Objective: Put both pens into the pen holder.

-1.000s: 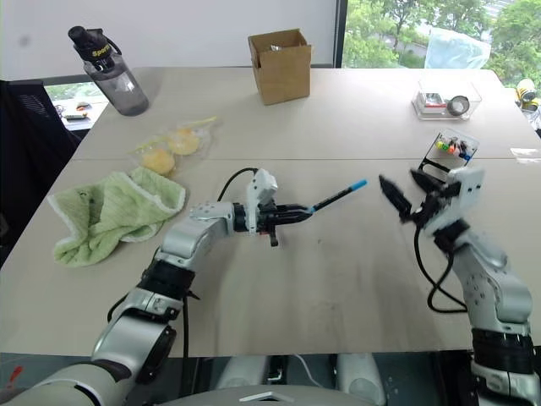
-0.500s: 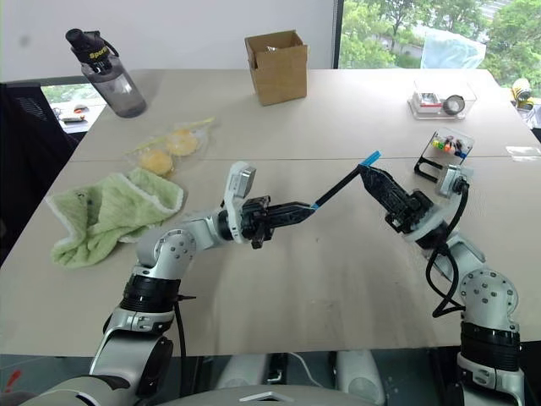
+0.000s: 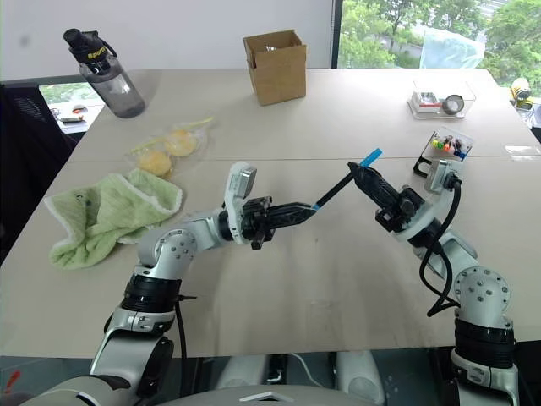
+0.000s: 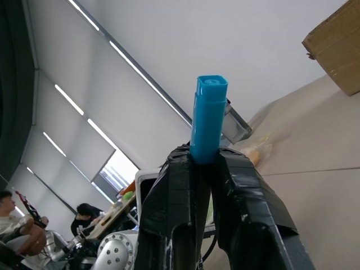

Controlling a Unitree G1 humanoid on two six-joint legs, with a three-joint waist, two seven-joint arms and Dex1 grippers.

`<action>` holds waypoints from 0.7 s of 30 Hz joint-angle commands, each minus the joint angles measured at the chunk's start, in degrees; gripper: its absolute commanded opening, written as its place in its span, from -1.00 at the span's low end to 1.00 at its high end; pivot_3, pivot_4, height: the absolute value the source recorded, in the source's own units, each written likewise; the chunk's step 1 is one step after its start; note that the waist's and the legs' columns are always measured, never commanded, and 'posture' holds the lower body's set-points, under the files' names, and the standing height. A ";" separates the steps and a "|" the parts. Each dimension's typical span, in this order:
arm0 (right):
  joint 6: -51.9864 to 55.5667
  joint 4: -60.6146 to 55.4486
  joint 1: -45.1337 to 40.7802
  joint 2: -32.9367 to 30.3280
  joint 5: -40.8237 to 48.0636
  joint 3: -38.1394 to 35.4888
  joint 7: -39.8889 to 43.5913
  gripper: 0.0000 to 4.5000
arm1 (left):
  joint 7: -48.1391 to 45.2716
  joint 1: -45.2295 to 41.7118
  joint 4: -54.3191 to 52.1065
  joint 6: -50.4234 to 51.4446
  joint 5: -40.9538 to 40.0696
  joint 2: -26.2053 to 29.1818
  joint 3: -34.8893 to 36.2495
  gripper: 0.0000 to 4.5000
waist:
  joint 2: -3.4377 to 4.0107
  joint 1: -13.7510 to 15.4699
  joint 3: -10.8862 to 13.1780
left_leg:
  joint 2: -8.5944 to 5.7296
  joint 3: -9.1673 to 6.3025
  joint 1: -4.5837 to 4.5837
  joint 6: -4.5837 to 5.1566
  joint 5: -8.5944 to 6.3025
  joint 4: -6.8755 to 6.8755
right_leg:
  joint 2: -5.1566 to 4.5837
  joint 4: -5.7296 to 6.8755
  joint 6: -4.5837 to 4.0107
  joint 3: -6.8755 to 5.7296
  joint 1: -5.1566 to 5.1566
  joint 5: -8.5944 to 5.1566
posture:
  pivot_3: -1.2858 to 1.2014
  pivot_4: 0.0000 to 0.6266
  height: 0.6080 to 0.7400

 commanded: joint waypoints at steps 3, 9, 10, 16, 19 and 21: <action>-0.46 -3.56 0.23 -0.82 0.67 -0.66 0.74 -1.00 | 0.82 -0.81 -0.10 -2.04 1.92 0.36 -0.55 -1.00 | 0.00 0.00 0.00 | 0.00 0.01 -0.01 0.00 0.00 0.00 | -0.01 0.00 0.00 0.01 0.00 0.00 | 0.03 -0.52 0.93; -0.71 -4.05 0.57 -0.84 0.26 -0.46 0.61 -1.00 | 0.87 -0.62 -0.10 -3.42 3.57 0.38 -1.58 -1.00 | 0.00 0.01 0.00 | 0.00 0.01 -0.01 0.01 0.00 0.00 | 0.00 -0.01 0.00 0.01 0.00 0.00 | 0.03 -0.52 0.93; -0.81 -4.05 0.60 -0.86 0.22 -0.58 0.49 -1.00 | 1.38 -0.81 0.36 -3.83 4.14 0.32 -1.65 -1.00 | 0.00 0.00 0.00 | 0.00 0.01 -0.01 0.01 0.00 0.00 | 0.00 -0.01 0.00 0.01 0.00 0.00 | 0.03 -0.52 0.93; -1.00 -3.88 0.82 -1.39 -0.07 -1.29 0.19 -1.00 | 1.28 -1.57 0.38 -4.53 3.73 0.44 -0.89 -1.00 | 0.00 0.00 0.00 | 0.00 0.01 -0.01 0.01 -0.01 0.00 | -0.01 -0.02 0.00 0.01 0.00 0.00 | 0.03 -0.52 0.93; -1.16 -3.97 0.83 -1.18 -0.22 -1.06 0.02 -1.00 | 1.26 -1.84 0.28 -5.41 4.06 0.39 -0.89 -1.00 | 0.00 0.00 0.00 | 0.00 0.00 -0.01 0.01 -0.01 0.00 | 0.00 -0.02 0.00 0.00 0.00 0.00 | 0.03 -0.52 0.93; -1.36 -4.11 0.80 -0.80 -0.52 -0.60 -0.14 -1.00 | 1.88 -2.30 0.49 -4.99 2.91 -0.33 0.05 -1.00 | 0.00 0.00 0.00 | 0.00 0.00 -0.01 0.01 -0.01 0.00 | 0.00 -0.02 0.00 0.00 0.00 0.00 | 0.03 -0.52 0.93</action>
